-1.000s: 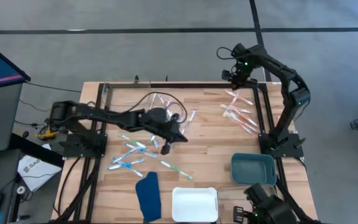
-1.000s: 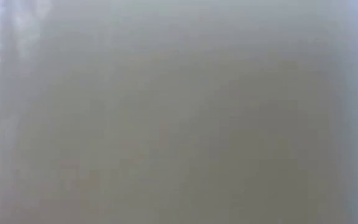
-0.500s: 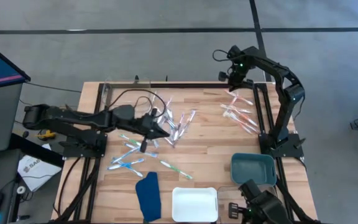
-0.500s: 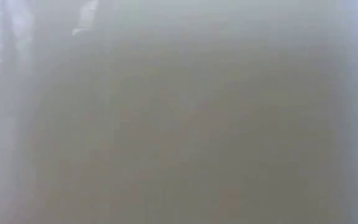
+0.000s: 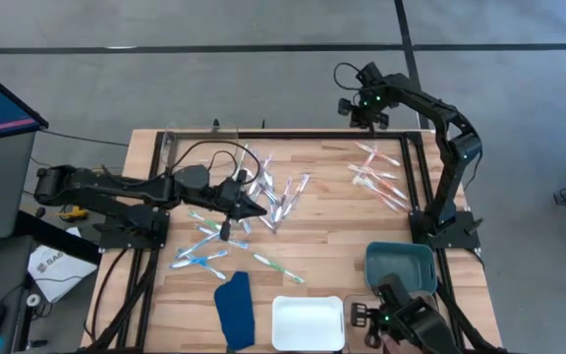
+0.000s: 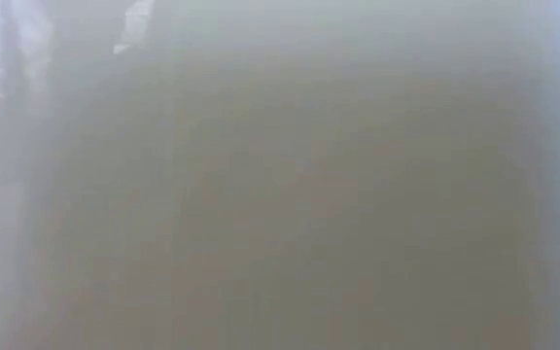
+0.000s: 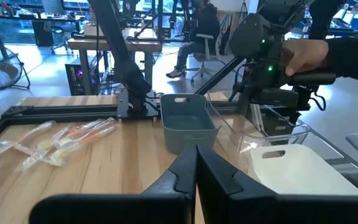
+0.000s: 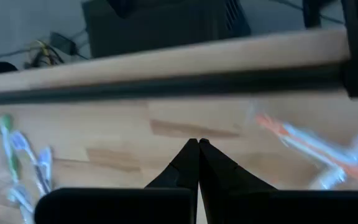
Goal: Pick & Place Toothbrushes
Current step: Adjust the orange toothbrushes
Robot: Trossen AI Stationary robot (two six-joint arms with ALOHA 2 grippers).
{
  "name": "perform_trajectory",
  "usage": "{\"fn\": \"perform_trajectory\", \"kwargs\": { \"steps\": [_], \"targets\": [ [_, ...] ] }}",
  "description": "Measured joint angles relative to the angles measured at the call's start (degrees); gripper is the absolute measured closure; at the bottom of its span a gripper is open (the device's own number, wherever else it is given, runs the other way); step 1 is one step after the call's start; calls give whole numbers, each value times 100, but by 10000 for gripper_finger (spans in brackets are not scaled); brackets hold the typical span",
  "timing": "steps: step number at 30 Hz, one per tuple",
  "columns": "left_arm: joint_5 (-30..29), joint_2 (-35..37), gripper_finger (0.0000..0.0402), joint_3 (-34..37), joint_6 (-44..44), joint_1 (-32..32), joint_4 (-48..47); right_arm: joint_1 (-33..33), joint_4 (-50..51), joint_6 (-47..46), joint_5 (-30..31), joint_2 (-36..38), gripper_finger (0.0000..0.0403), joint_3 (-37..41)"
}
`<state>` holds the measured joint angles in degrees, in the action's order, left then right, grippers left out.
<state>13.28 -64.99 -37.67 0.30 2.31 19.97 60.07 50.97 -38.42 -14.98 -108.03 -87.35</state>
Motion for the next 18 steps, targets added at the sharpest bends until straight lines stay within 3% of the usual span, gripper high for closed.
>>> {"fn": "perform_trajectory", "kwargs": {
  "steps": [7,14,18],
  "targets": [
    [0,0,401,0,0,0,14,-2,133,461,2,0,403,0],
    [2,0,401,0,0,0,-41,21,911,-2182,32,0,403,0],
    [1,0,401,-2,0,2,-46,50,1721,-4327,157,0,403,0]
  ]
}}
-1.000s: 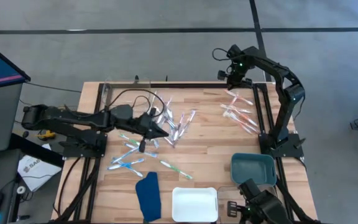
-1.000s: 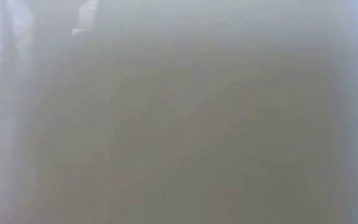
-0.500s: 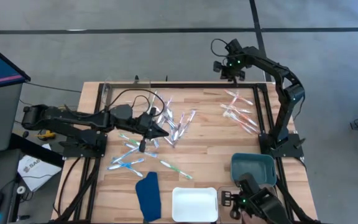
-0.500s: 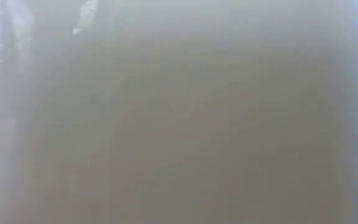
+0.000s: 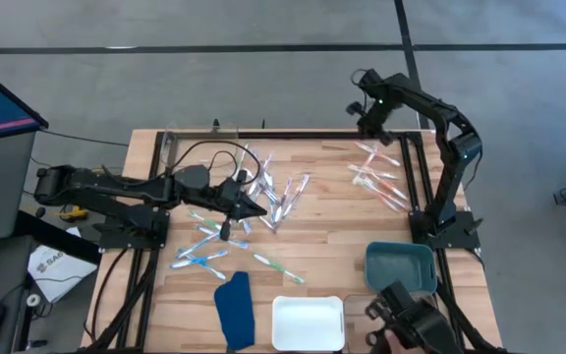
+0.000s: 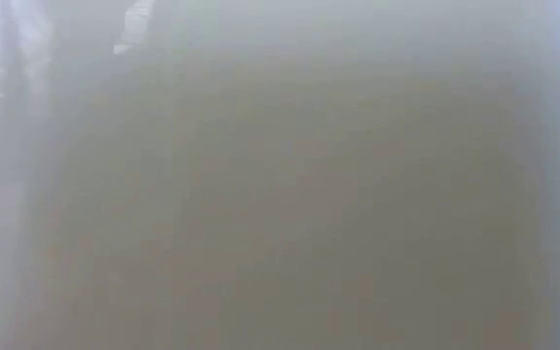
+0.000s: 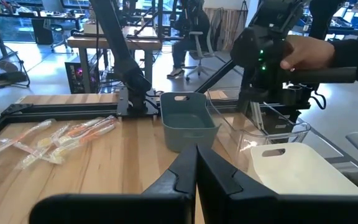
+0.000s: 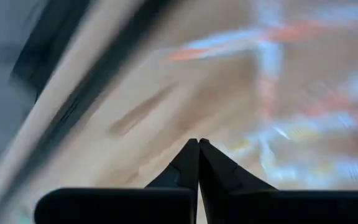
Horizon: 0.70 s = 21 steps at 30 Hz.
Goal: Pick & Place Toothbrushes
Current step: Adjust the orange toothbrushes
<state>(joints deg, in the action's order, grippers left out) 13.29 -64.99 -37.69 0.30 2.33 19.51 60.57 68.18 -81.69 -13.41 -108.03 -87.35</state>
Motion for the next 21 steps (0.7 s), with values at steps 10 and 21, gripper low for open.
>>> {"fn": "perform_trajectory", "kwargs": {
  "steps": [10,21],
  "targets": [
    [1,-2,401,0,2,-4,-10,81,635,-1305,621,7,403,144],
    [1,-2,401,-2,2,-4,-15,223,-146,-1950,624,-4,403,730]
  ]
}}
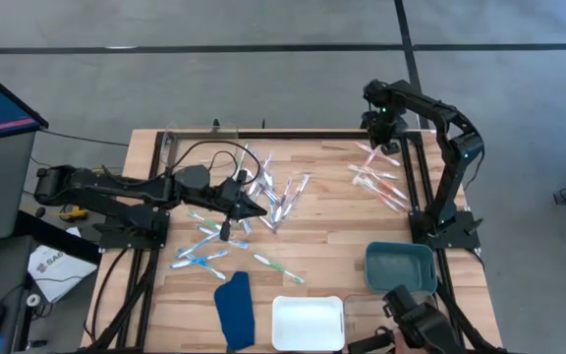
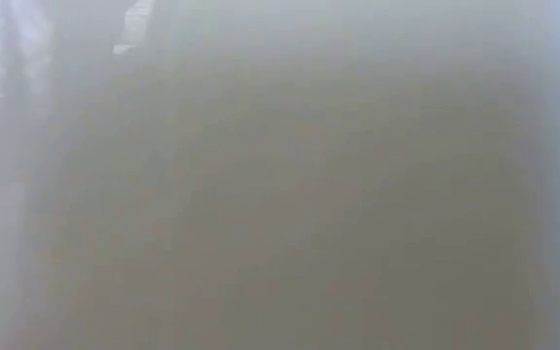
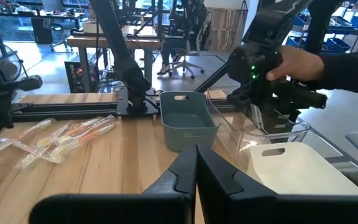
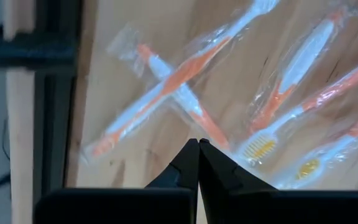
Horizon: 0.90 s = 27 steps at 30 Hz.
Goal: Pick & Place Toothbrushes
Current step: Adjust the orange toothbrushes
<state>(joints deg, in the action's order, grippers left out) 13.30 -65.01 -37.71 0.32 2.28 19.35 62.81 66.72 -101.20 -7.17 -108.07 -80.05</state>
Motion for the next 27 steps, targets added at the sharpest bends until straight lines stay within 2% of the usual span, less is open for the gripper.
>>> {"fn": "perform_trajectory", "kwargs": {
  "steps": [5,10,27],
  "targets": [
    [0,0,400,0,0,0,-2,0,-97,-582,10,0,403,185],
    [0,0,400,0,0,0,-2,-32,-112,-1110,357,0,403,254],
    [0,0,400,0,-2,0,0,-55,217,-1502,431,0,403,272]
  ]
}}
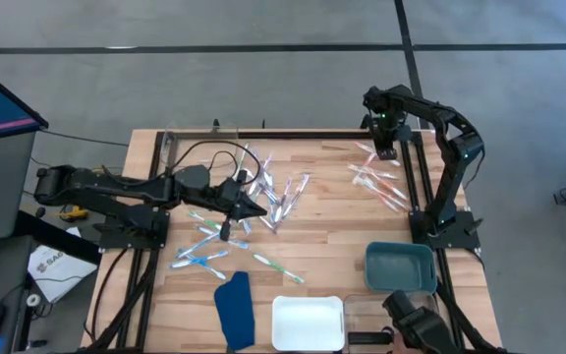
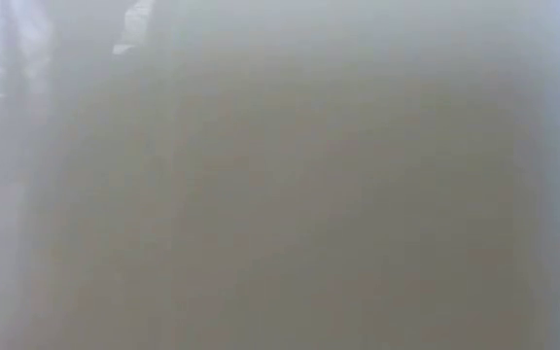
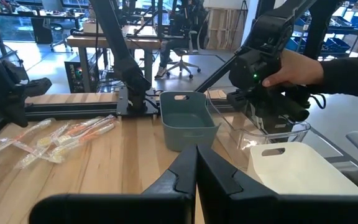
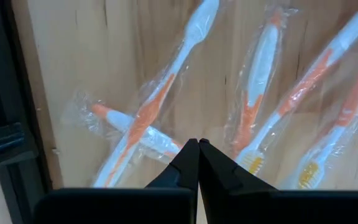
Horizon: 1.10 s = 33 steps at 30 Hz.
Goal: Pick & Place Toothbrushes
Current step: Adjust the orange toothbrushes
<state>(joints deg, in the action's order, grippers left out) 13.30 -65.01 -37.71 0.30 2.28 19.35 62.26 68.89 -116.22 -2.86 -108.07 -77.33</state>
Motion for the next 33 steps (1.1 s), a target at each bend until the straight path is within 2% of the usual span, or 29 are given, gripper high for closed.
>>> {"fn": "perform_trajectory", "kwargs": {
  "steps": [3,8,26,33],
  "targets": [
    [0,0,400,0,0,0,2,0,-339,2,-31,-2,403,164],
    [1,0,400,0,1,0,3,37,-685,-86,-478,-9,403,313],
    [1,-1,399,-2,-46,2,2,127,-1698,-283,-469,-7,403,380],
    [0,-2,399,-2,-46,2,-2,125,-1733,-385,-222,-7,403,484]
  ]
}}
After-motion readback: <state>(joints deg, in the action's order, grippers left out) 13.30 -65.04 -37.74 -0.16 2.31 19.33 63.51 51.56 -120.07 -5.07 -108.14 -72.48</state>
